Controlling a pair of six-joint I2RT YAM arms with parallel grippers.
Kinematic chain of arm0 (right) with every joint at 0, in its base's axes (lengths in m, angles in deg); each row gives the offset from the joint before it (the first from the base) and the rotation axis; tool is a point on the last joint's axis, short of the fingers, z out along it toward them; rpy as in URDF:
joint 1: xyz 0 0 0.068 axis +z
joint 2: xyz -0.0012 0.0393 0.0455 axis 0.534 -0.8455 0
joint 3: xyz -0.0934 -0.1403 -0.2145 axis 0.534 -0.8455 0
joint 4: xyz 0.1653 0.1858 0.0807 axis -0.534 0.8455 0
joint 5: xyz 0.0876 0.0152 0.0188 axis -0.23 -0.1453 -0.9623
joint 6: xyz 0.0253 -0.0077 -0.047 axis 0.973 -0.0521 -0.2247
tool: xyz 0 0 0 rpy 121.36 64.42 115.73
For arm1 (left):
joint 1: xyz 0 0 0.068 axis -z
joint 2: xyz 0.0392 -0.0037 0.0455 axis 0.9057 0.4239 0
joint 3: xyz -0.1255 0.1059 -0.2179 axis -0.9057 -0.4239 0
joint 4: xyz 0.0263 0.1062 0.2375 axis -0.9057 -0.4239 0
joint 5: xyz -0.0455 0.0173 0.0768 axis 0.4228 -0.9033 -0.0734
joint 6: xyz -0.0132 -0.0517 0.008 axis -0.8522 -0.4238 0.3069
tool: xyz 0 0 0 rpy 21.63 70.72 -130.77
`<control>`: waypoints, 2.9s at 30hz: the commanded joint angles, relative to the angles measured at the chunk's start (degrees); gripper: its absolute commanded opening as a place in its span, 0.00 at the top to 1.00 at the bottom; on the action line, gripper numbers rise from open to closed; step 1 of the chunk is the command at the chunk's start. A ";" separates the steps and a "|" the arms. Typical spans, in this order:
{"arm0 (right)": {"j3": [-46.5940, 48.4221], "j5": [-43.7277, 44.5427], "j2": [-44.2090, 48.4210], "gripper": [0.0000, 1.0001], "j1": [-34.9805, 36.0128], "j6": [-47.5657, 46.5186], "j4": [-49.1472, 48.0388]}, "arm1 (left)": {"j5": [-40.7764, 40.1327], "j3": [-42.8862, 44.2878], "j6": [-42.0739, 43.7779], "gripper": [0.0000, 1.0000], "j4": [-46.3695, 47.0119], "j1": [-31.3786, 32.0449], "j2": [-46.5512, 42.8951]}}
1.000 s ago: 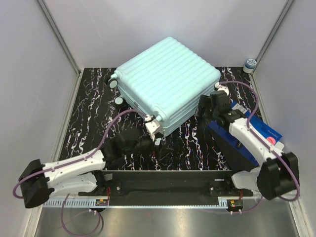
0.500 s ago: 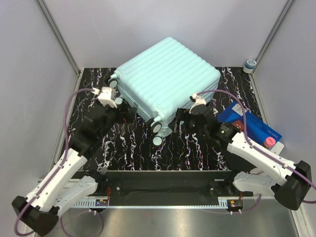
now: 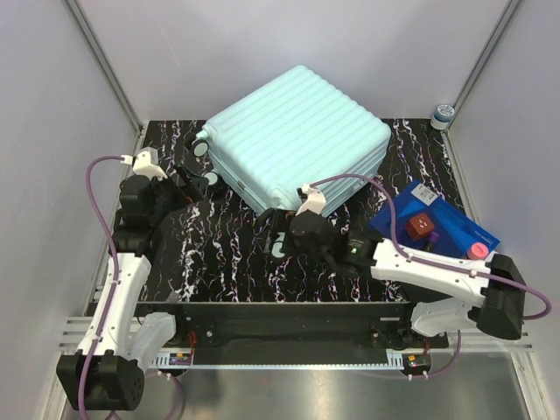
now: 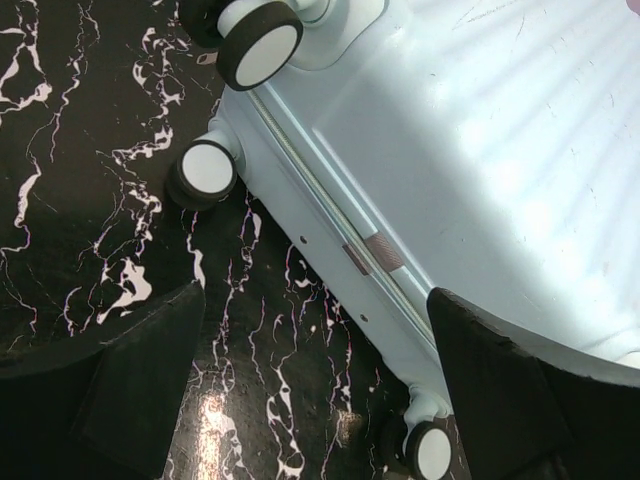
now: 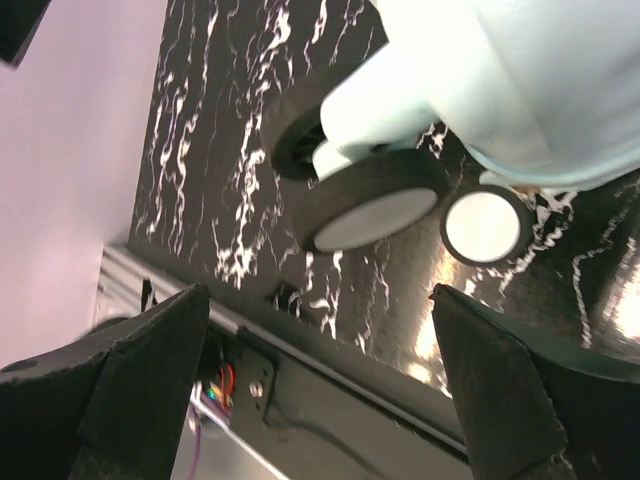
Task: Pack the luggage
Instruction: Zip the luggage at the center of the board.
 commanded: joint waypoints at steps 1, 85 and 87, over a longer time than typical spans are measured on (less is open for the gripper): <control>3.22 12.15 -4.34 0.01 2.74 7.48 -6.36 | 2.22 0.31 -0.43 0.01 2.30 -0.19 -0.27; -18.14 46.36 23.95 1.00 4.24 0.80 10.78 | -10.26 5.32 13.37 0.04 4.32 16.78 12.03; -18.05 46.10 23.60 1.00 4.24 0.89 10.78 | -10.34 5.50 13.45 0.05 4.50 16.86 12.56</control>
